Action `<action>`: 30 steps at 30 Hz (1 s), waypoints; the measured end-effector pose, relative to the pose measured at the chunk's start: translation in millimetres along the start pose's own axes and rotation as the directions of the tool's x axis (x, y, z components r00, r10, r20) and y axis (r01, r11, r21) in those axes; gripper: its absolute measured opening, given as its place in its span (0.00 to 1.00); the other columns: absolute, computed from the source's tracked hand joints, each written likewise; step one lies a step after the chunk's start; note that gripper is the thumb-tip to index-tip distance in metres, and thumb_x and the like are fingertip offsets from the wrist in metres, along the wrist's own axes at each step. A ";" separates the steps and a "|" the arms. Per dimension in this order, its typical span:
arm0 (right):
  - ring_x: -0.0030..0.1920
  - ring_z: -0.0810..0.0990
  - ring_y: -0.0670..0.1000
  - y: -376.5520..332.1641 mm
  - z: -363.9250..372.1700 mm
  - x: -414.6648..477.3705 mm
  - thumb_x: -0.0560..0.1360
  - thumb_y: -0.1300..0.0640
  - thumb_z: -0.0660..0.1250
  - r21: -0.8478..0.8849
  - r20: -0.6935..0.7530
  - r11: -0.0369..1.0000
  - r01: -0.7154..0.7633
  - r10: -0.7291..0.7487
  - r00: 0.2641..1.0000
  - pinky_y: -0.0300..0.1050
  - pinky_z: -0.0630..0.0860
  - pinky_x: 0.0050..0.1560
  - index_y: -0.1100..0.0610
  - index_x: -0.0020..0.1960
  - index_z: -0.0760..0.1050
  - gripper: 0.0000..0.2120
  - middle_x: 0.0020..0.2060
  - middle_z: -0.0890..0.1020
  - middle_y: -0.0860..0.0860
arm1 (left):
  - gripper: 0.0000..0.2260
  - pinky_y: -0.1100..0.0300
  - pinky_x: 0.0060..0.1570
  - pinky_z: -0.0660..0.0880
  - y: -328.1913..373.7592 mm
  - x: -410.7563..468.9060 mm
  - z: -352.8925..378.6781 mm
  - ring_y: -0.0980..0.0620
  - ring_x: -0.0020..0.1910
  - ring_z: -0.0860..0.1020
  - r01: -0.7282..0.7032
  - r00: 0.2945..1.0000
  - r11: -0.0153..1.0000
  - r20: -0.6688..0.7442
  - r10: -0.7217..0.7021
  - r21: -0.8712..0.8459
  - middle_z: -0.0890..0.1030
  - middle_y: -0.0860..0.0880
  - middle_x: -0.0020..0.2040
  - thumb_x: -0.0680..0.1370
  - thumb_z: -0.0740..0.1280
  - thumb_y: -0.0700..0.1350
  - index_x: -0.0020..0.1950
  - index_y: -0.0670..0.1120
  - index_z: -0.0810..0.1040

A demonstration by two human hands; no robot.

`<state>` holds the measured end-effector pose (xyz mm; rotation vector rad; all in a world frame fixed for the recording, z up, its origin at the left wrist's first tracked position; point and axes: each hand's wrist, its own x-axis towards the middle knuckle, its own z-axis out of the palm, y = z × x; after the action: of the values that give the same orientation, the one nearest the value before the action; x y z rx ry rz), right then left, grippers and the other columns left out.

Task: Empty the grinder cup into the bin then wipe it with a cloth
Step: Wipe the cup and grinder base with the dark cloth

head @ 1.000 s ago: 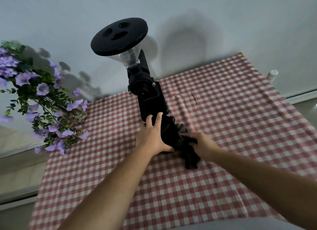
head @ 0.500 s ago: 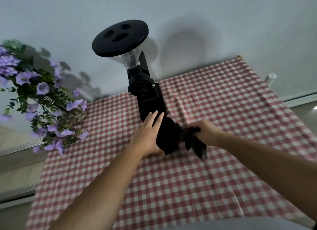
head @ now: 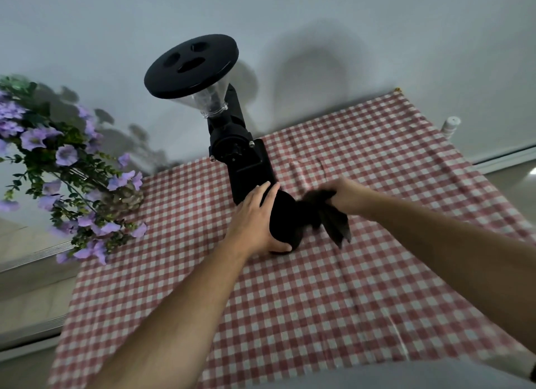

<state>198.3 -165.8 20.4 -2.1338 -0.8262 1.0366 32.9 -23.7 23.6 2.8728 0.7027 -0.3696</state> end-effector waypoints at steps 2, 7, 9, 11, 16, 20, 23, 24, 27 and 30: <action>0.47 0.80 0.48 -6.4 2.7 1.9 0.78 0.66 0.55 0.163 -0.153 0.984 0.069 -0.044 0.987 0.35 0.74 0.40 0.53 0.60 0.75 0.17 0.47 0.81 0.50 | 0.61 0.43 0.76 0.54 5.6 -6.1 5.7 0.46 0.80 0.46 0.134 0.989 0.990 -0.061 -0.136 -0.049 0.43 0.51 0.81 0.62 0.75 0.69 0.80 0.53 0.38; 0.52 0.81 0.51 17.8 63.8 -26.0 0.78 0.67 0.56 0.155 -0.116 0.981 0.119 -0.102 0.988 0.40 0.79 0.49 0.56 0.63 0.74 0.17 0.52 0.81 0.53 | 0.62 0.43 0.76 0.56 20.3 -16.0 21.3 0.44 0.79 0.46 0.323 0.929 0.863 -0.043 -0.367 -0.390 0.43 0.48 0.81 0.61 0.75 0.70 0.80 0.50 0.39; 0.52 0.80 0.53 30.3 66.4 -27.9 0.78 0.66 0.56 0.049 -0.061 0.994 0.095 -0.092 0.994 0.42 0.78 0.49 0.57 0.61 0.75 0.16 0.51 0.81 0.53 | 0.61 0.44 0.76 0.56 18.7 -13.2 19.7 0.45 0.79 0.46 0.294 0.938 0.855 -0.043 -0.344 -0.426 0.45 0.48 0.81 0.61 0.75 0.70 0.80 0.49 0.42; 0.49 0.81 0.51 26.9 54.5 -19.4 0.79 0.65 0.56 0.050 -0.086 0.994 0.095 -0.091 0.992 0.40 0.78 0.47 0.54 0.62 0.75 0.16 0.51 0.81 0.52 | 0.58 0.45 0.74 0.60 17.2 -10.6 17.7 0.45 0.78 0.52 0.258 0.948 0.862 -0.059 -0.313 -0.437 0.51 0.48 0.79 0.61 0.76 0.68 0.80 0.50 0.47; 0.58 0.77 0.47 -8.3 42.4 -9.3 0.79 0.66 0.57 0.355 -0.229 0.904 0.239 -0.164 0.959 0.40 0.74 0.59 0.54 0.66 0.72 0.18 0.58 0.80 0.50 | 0.53 0.46 0.72 0.64 10.2 -6.9 14.2 0.47 0.74 0.58 0.208 0.962 0.857 -0.059 -0.266 -0.471 0.58 0.50 0.75 0.59 0.80 0.63 0.76 0.51 0.56; 0.60 0.77 0.50 27.6 76.1 -24.3 0.79 0.67 0.55 0.202 -0.110 0.973 0.113 -0.093 0.990 0.38 0.74 0.57 0.54 0.67 0.71 0.19 0.61 0.79 0.52 | 0.51 0.48 0.73 0.61 -0.7 -5.7 9.6 0.49 0.75 0.55 0.163 0.983 0.874 0.001 -0.182 -0.457 0.56 0.51 0.76 0.61 0.81 0.60 0.76 0.53 0.55; 0.57 0.79 0.51 32.1 66.2 -21.3 0.78 0.67 0.56 0.107 -0.104 0.985 0.135 -0.124 0.987 0.41 0.76 0.57 0.54 0.65 0.73 0.19 0.59 0.80 0.53 | 0.52 0.46 0.75 0.59 -7.4 -1.8 4.1 0.49 0.77 0.52 0.120 0.993 0.893 0.045 -0.111 -0.434 0.54 0.52 0.77 0.62 0.81 0.59 0.77 0.53 0.54; 0.57 0.79 0.51 24.0 57.3 -18.1 0.78 0.67 0.56 0.135 -0.142 0.977 0.162 -0.143 0.979 0.40 0.76 0.57 0.54 0.65 0.73 0.19 0.58 0.80 0.52 | 0.53 0.45 0.75 0.58 -7.3 -1.5 3.8 0.48 0.78 0.51 0.122 0.992 0.898 0.049 -0.112 -0.423 0.51 0.52 0.78 0.62 0.80 0.60 0.78 0.52 0.53; 0.59 0.78 0.49 -1.2 40.7 -9.8 0.78 0.67 0.57 0.347 -0.282 0.900 0.263 -0.167 0.945 0.41 0.75 0.60 0.53 0.66 0.72 0.19 0.58 0.80 0.50 | 0.57 0.44 0.74 0.61 5.7 -8.6 8.5 0.46 0.79 0.52 0.242 0.961 0.834 0.002 -0.277 -0.496 0.46 0.52 0.80 0.62 0.79 0.62 0.80 0.51 0.48; 0.62 0.75 0.51 11.3 64.4 -14.2 0.77 0.69 0.56 0.310 -0.248 0.919 0.242 -0.167 0.954 0.45 0.74 0.62 0.54 0.67 0.70 0.21 0.63 0.76 0.52 | 0.58 0.46 0.68 0.68 23.4 -14.3 13.7 0.43 0.76 0.60 0.416 0.864 0.603 0.089 -0.496 -0.681 0.51 0.46 0.80 0.63 0.80 0.60 0.80 0.52 0.44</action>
<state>140.9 -166.9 -14.0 -1.7859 -0.6935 0.7571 28.9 -53.3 16.7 1.9822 1.2895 0.0194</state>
